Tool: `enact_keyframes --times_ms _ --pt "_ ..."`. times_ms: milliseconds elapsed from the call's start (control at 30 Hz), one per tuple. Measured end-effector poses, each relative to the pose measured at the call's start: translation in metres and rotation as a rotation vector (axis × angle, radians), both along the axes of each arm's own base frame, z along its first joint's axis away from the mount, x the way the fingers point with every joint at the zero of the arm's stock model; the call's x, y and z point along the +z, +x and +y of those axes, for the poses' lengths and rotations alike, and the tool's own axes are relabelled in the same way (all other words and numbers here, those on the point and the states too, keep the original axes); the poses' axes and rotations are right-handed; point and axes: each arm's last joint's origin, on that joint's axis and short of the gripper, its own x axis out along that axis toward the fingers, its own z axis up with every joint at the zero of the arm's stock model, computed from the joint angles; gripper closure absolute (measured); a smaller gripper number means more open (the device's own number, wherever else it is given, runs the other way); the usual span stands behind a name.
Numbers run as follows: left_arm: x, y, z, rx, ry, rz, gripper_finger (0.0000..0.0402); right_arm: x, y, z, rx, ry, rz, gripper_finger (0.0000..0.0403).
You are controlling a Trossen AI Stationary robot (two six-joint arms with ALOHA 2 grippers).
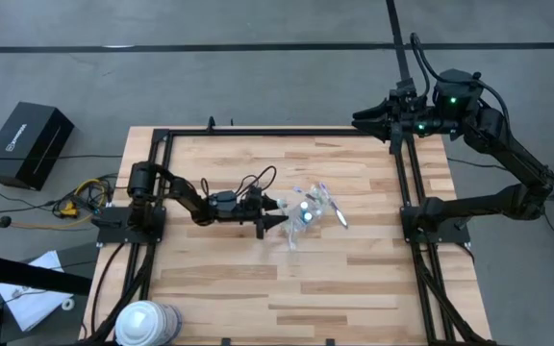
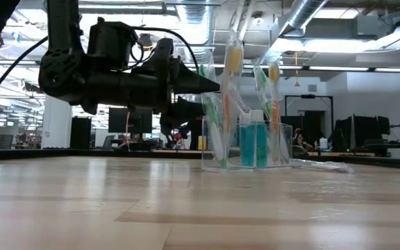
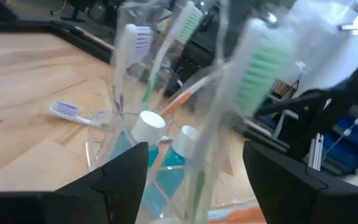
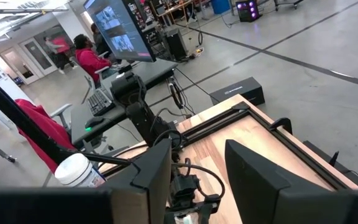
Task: Pick & Place toothbrushing station
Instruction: Put the purple toothbrush into the transparent organizer
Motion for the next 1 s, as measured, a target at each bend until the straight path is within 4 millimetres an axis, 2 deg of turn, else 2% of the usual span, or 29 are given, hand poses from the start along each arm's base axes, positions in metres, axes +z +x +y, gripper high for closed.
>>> enact_keyframes --times_ms 133,333,567,767,900,1000 --pt "0.01 -0.001 0.003 -0.01 -0.039 -0.041 0.0146 0.0 0.0 0.0 0.001 -0.001 0.0 0.0259" --pt "0.051 -0.012 0.008 0.012 0.051 -0.113 0.0141 0.0 0.0 0.001 0.026 0.003 -0.002 0.0265" --pt "0.086 -0.035 0.026 0.078 0.165 0.059 0.0135 0.0 0.0 0.001 0.029 -0.009 -0.001 0.0263" --pt "0.122 -0.057 0.037 0.13 0.142 0.068 0.0136 0.005 0.0 0.0 0.028 -0.071 -0.041 0.0262" --pt "0.146 -0.065 0.036 0.113 0.133 0.181 0.0142 0.004 -0.004 -0.005 -0.068 -0.088 -0.016 0.0266" --pt "0.172 -0.068 0.034 0.095 0.131 0.16 0.0149 -0.006 -0.011 -0.011 -0.231 -0.037 0.095 0.0268"
